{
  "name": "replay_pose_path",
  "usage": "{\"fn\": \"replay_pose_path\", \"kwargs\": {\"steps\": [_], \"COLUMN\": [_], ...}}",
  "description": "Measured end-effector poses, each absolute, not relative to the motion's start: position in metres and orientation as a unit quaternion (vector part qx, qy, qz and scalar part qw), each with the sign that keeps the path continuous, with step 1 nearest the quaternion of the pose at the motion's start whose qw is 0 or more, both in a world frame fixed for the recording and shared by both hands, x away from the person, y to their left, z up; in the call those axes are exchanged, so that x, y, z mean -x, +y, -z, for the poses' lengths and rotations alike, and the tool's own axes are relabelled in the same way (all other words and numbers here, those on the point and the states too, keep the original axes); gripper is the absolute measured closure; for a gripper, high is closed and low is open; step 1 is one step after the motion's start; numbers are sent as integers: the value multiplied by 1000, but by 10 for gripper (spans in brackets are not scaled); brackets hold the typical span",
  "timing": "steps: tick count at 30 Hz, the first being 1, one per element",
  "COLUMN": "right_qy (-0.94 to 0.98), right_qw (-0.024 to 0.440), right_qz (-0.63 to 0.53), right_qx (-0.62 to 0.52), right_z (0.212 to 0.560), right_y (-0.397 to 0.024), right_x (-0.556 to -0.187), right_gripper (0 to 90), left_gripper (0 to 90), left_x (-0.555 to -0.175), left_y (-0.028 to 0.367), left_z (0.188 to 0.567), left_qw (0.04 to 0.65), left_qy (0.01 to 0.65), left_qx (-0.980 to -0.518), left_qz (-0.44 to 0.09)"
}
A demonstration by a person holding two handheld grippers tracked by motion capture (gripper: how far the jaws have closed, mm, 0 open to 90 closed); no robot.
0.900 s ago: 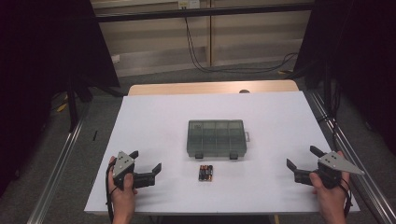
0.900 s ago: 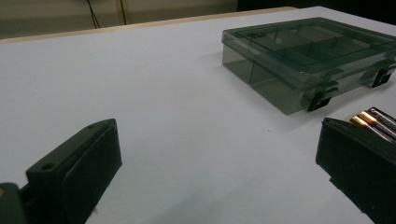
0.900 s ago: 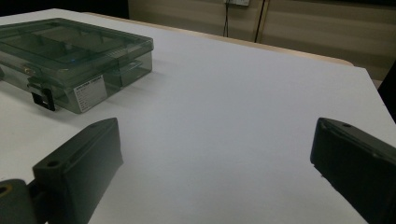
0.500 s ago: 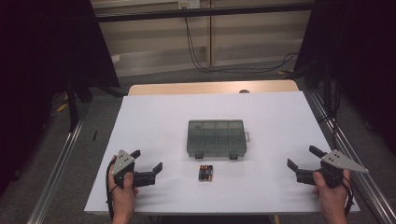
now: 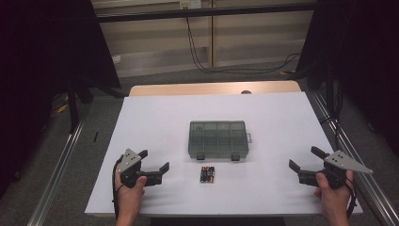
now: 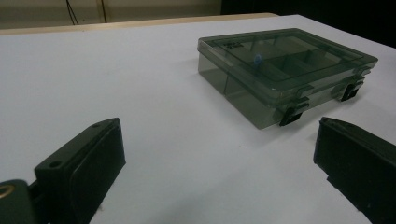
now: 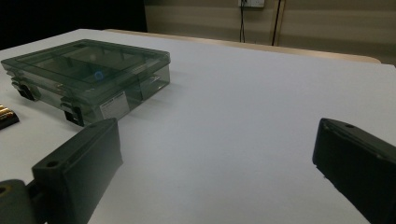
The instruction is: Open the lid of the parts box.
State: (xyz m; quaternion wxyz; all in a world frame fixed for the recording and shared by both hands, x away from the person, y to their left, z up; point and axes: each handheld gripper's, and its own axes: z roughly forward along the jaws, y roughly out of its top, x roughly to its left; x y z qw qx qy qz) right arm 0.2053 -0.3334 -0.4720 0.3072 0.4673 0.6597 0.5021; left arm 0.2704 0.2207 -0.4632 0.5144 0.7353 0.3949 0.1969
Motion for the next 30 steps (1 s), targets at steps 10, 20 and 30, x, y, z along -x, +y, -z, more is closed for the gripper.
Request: {"fn": "replay_pose_path", "kwargs": {"steps": [10,20,30], "right_qy": [654,655,666], "right_qw": [314,320,307], "right_qz": [-510,-517,-522], "right_qx": [-462,-449,-434], "right_z": [463,442,443], "right_y": [-319,-302,-286], "right_x": [-212,-217,-239], "right_gripper": [23,54,60], "left_gripper": [64,117,151], "left_x": [-269,-278,-292], "left_y": [215,200,194], "left_z": [456,449,446], "left_qw": [519,520,520], "left_qy": [408,401,402], "left_qx": [-726,-733,-739], "left_qz": [-191,-177,-150]}}
